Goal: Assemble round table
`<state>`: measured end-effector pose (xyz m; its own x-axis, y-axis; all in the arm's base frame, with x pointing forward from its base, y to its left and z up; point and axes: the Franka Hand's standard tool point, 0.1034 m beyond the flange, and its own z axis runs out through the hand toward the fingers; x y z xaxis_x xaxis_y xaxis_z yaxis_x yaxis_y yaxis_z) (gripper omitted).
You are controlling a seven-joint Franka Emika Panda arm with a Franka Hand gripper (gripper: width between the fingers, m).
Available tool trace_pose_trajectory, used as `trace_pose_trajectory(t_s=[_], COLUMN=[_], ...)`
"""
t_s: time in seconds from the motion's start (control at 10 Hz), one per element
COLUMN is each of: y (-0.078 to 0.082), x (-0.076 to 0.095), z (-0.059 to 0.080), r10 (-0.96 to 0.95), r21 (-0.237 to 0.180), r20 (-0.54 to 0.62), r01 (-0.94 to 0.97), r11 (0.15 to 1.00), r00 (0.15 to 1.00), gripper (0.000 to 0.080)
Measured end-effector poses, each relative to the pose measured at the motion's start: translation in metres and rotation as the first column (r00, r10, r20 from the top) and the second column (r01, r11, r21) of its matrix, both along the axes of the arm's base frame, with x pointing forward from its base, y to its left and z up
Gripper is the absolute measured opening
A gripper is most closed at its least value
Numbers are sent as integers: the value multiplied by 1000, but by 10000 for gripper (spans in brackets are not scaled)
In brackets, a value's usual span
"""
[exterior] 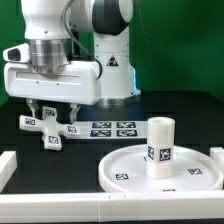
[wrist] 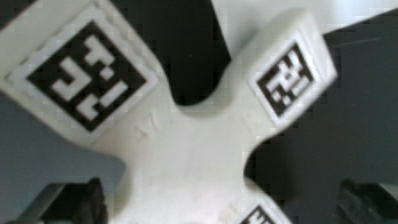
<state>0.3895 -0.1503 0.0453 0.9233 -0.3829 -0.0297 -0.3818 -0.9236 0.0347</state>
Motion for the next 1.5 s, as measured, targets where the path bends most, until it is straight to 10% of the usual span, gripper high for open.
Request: trace_pose_trajectory(t_s=[1.5], y=[-2], x=[-2], z=[-13], r10=[-4], r21=[-13], r20=[-15], r01=[4], r11=[1000], r00=[1000], gripper=[649])
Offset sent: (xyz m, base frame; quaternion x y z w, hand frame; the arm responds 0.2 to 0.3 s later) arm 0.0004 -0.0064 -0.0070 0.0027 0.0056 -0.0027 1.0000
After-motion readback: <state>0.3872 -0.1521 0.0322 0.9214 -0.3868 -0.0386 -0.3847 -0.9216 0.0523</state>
